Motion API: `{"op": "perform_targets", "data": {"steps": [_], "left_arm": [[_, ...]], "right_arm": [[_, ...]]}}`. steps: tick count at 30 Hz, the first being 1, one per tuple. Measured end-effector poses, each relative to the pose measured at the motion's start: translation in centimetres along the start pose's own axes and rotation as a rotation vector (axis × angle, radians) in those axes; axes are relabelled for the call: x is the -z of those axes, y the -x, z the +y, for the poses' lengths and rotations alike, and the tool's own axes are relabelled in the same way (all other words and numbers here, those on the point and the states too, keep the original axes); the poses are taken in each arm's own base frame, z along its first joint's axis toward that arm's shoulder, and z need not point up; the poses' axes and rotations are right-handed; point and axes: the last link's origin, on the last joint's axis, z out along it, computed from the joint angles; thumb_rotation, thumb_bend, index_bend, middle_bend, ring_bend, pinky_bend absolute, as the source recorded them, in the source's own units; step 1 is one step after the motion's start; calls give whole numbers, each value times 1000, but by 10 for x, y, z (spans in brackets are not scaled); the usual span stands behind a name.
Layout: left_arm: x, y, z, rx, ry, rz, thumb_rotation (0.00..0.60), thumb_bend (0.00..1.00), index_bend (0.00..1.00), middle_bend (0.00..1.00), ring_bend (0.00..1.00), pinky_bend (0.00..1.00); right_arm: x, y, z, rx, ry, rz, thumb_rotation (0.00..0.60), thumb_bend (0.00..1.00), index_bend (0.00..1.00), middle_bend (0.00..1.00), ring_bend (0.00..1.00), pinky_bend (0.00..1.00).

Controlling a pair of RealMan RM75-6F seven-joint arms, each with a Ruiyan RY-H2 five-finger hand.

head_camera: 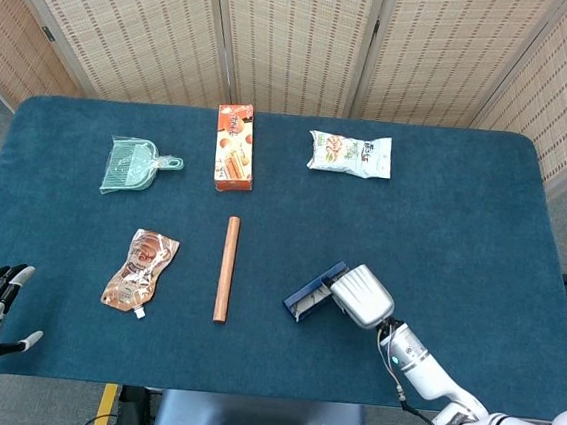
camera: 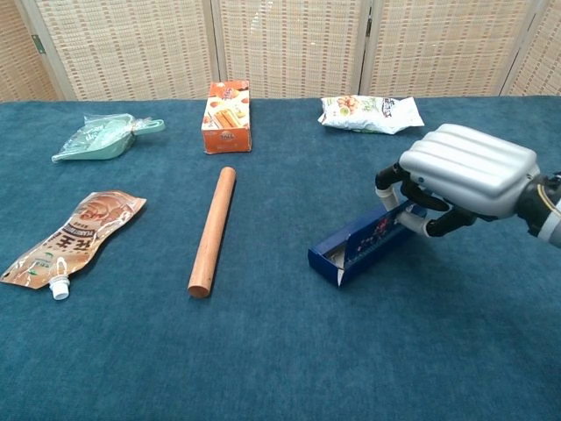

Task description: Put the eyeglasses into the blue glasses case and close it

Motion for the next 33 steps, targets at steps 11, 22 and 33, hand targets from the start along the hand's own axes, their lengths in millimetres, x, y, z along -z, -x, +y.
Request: {"op": "perform_targets", "data": {"steps": [11, 22, 33], "left_arm": [[2, -1, -2, 1, -6, 2, 600, 189, 121, 117, 97, 257], [3, 0, -1, 10, -4, -7, 600, 188, 118, 117, 97, 253], [4, -2, -5, 7, -15, 1, 600, 188, 118, 117, 97, 253]], "right_arm": [[-34, 3, -6, 33, -6, -21, 600, 530, 583, 874, 1000, 892], [-53, 11, -8, 48, 21, -52, 600, 530, 83, 862, 1000, 892], [-54, 6, -4, 17, 34, -35, 600, 509, 75, 862, 1000, 892]]}}
